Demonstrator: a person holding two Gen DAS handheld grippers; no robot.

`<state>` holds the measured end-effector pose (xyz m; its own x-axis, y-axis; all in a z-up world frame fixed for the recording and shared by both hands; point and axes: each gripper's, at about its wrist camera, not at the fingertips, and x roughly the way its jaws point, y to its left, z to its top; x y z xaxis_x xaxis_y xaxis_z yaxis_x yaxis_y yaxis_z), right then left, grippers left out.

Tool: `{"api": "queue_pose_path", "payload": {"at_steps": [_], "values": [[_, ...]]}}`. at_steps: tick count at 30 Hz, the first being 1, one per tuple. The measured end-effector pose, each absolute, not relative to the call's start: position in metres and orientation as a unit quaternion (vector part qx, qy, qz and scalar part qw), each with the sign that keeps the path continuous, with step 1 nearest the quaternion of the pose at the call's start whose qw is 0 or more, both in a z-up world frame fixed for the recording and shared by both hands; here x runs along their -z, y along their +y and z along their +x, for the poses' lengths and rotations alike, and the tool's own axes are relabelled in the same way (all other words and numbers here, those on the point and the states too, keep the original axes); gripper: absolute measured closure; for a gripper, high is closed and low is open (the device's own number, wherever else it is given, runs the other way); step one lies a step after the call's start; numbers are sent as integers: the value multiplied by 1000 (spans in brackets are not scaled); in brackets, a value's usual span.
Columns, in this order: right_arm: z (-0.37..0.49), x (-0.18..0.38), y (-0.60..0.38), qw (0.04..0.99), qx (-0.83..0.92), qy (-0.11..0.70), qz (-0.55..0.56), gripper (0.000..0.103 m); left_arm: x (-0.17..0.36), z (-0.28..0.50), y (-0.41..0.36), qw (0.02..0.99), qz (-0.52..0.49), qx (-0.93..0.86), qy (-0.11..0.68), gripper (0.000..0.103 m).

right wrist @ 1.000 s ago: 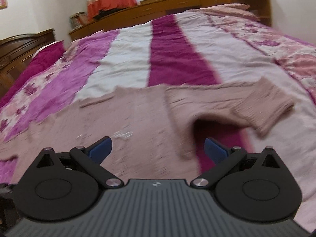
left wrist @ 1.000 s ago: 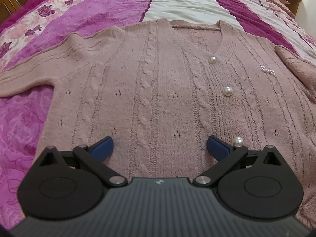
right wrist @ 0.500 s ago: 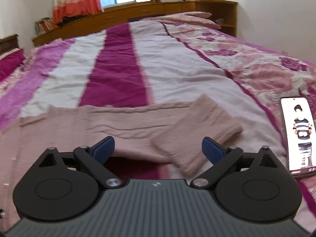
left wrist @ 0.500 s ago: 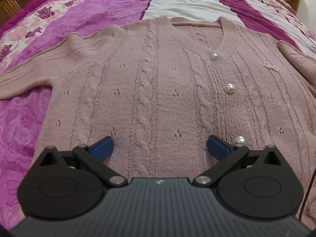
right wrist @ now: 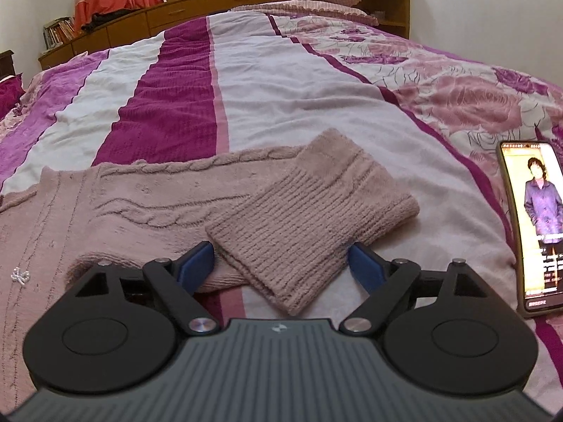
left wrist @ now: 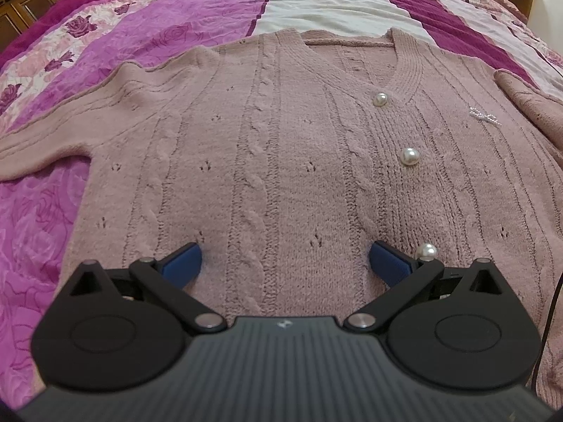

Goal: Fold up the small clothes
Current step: 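Move the right tool to the cardigan sleeve cuff and grasp it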

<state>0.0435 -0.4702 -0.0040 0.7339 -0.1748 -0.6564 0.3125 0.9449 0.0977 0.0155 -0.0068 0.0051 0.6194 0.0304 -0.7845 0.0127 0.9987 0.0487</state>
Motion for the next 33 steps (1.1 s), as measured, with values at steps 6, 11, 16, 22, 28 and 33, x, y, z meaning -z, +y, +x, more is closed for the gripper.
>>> {"api": "queue_pose_path", "payload": {"at_steps": [6,11,16,22,28,33], "values": [[42,4,-471,931,124,332,89,15,-5,17,-9,900,28,-6,435,0],[39,-1,-467,937,126,319,61,17,-4,17,-9,900,28,-6,435,0],[33,-7,-457,944,132,301,9,18,-4,18,-10,900,29,-6,434,0],[38,-7,-450,946,114,301,-44,20,-3,18,-11,901,33,-7,432,0],[45,8,-452,945,96,312,-40,39,-3,19,-12,903,35,-6,429,0],[48,8,-450,946,94,308,-45,65,-2,18,-13,903,36,-6,428,0]]}}
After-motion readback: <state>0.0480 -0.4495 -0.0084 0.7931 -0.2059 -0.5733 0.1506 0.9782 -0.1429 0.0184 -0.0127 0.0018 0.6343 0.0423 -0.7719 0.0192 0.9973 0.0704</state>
